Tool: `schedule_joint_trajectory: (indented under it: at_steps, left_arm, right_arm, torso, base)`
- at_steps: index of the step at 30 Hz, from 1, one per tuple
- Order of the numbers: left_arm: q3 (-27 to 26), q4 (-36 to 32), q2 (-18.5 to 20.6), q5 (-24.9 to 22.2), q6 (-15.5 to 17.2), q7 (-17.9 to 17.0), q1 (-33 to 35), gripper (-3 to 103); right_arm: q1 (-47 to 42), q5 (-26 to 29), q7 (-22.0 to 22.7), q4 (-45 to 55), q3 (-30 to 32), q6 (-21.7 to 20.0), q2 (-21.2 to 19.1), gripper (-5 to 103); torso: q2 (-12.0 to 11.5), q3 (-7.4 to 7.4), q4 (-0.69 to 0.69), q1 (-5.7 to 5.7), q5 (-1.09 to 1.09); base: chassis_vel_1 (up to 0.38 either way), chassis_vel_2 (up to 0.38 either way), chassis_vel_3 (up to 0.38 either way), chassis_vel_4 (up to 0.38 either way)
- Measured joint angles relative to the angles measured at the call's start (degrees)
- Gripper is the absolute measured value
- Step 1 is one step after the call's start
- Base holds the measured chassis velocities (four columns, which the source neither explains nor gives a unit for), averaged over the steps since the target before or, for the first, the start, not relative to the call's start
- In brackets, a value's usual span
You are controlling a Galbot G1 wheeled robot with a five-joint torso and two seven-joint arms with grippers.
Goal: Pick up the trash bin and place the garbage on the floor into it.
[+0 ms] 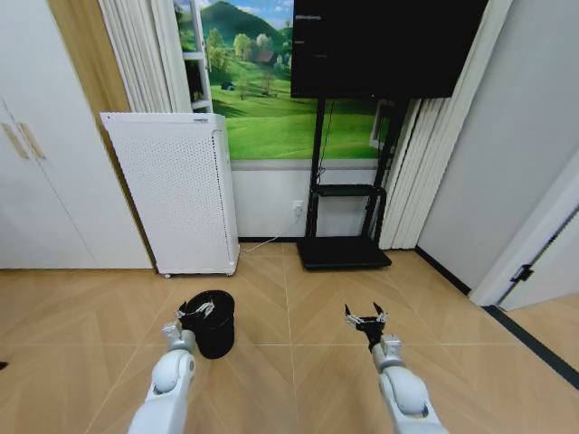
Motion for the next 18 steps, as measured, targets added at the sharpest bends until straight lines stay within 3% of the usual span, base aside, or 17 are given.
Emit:
schedule_joint_trajectory:
  at_steps: [5, 18]
  left_arm:
    - [0.4, -1.0, 0.9, 2.4, 0.1, 2.9, 1.2, 100]
    - [-0.2, -3.5, 1.3, 4.9, 0.2, 1.8, 3.5, 100]
  right_arm:
    - [-0.1, -0.7, 0.1, -0.3, -0.1, 0.2, 0.3, 100]
    - [1.2, -1.2, 0.1, -1.6, -0.5, 0.3, 1.3, 100]
  torso:
    - [0.0, 0.00, 0.00, 0.00, -0.01]
    - [1.4, 1.13, 0.00, 0.23, -0.01]
  base:
    - [0.000, 0.000, 0.000, 0.000]
    - [0.000, 0.000, 0.000, 0.000]
